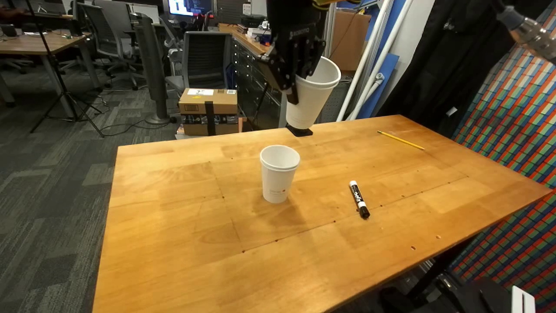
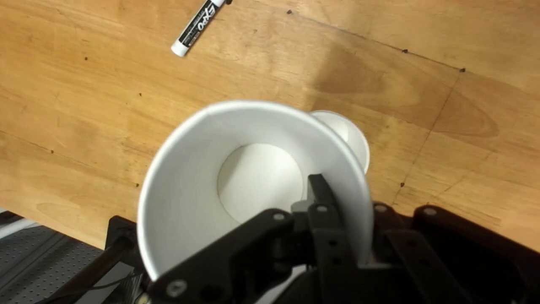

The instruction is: Put the cup in the other cups, then pick up the marker and put it in the cup

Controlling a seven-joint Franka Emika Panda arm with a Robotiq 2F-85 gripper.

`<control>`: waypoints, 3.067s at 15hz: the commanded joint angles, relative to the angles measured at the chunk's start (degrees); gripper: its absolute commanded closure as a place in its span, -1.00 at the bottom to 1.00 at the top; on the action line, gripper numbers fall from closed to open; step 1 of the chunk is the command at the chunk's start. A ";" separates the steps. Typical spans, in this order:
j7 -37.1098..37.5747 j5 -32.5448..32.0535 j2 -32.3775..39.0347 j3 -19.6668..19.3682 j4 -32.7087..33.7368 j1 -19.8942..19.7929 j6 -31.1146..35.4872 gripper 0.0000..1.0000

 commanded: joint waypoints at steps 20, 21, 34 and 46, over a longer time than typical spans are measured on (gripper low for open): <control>4.53 1.87 10.66 0.14 7.20 4.56 -1.43 0.96; 3.79 1.86 10.76 -0.26 7.40 4.37 -1.27 0.96; 0.40 2.62 9.82 -2.03 6.31 3.11 -0.75 0.94; 1.66 2.70 9.13 -1.04 5.26 3.68 -1.01 -0.07</control>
